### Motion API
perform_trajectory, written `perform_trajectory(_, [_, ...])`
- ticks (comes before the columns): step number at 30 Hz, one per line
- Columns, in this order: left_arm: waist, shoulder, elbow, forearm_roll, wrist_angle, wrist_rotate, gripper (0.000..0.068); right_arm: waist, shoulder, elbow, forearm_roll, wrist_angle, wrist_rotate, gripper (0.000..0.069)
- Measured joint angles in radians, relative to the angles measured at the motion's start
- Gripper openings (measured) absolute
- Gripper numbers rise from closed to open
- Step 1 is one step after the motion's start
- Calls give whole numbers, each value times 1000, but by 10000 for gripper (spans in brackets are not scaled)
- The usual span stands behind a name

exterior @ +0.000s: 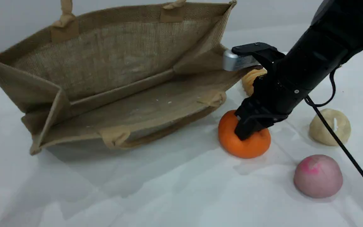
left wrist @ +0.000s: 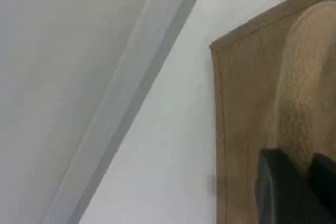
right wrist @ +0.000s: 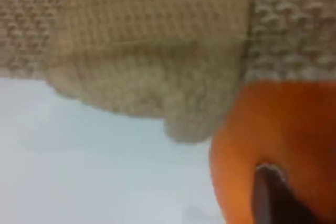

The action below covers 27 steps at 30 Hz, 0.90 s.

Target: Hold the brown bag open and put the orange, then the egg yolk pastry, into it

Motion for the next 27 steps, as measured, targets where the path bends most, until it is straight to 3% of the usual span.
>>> perform_trajectory(2, [0, 0, 0, 0, 0, 0, 94, 0, -11, 0, -4, 2, 1, 32])
perform_trajectory(9, [0, 0, 0, 0, -1, 0, 94, -1, -119, 2, -95, 34, 85, 23])
perform_trajectory(20, [0, 0, 0, -5, -1, 0, 94, 1, -350, 7, -572, 223, 592, 23])
perform_trajectory(27, [-1, 0, 0, -37, -1, 0, 94, 98, -561, 87, -560, 110, 662, 23])
